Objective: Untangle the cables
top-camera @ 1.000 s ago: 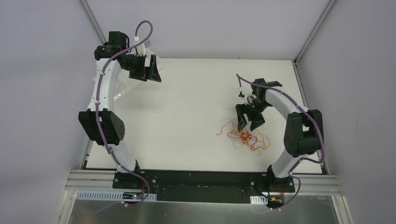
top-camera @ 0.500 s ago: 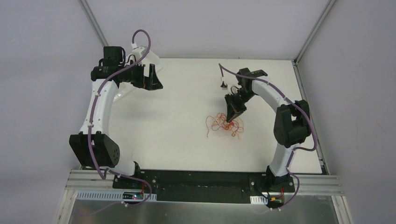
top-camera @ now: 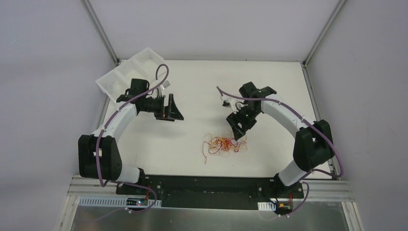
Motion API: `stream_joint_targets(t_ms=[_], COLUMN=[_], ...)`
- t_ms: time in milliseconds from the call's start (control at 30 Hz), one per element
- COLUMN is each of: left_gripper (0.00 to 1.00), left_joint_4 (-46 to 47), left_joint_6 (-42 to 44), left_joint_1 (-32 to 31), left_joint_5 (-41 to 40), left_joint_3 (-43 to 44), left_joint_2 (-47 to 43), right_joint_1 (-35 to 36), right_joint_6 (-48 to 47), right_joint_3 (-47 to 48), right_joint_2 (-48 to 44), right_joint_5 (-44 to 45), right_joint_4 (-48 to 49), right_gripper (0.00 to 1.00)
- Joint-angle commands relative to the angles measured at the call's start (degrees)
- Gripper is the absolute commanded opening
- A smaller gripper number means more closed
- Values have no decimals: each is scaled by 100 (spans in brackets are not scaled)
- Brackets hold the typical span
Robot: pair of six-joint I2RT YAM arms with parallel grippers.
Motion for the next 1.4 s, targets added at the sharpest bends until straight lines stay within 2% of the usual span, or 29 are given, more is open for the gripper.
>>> stream_joint_targets(t_ms=[0,167,300,433,500,600,700,833,1033,1367], left_gripper=[87,84,77,63,61,56,51,46,44,44], left_joint_4=[1261,2029,2278,2950,3950,4538,4495,3879,3710,3572], left_joint_6=[-1373,-1993,-2134,-2266,-2398,-2197,-1423,-519,-3,493], left_joint_1=[-436,-1652,-2396,-2708,-2750,-2758,-2818,-2966,-3203,-3415], left_joint_5=[279,243,453,670,702,571,491,404,567,602], left_joint_3=[-286,-76,426,609,441,279,225,377,296,199], left_joint_2=[348,1185,1991,2526,2589,2596,2481,2498,2533,2601], right_joint_1=[-814,-1533,-1598,-1604,-1601,-1597,-1596,-1601,-1604,-1603], right_joint_6=[64,458,447,413,461,535,694,1025,1270,1575], right_joint_3=[496,452,30,-286,-379,-379,-469,-456,-395,-346], right_joint_2=[-23,195,43,-141,-83,183,378,695,1112,1397], right_joint_5=[-516,-1364,-1542,-1531,-1544,-1699,-1795,-1917,-2142,-2021], right_joint_4=[-856,-1311,-1148,-662,-476,-594,-541,-520,-745,-708], right_gripper=[69,60,59,58,58,57,57,55,55,54])
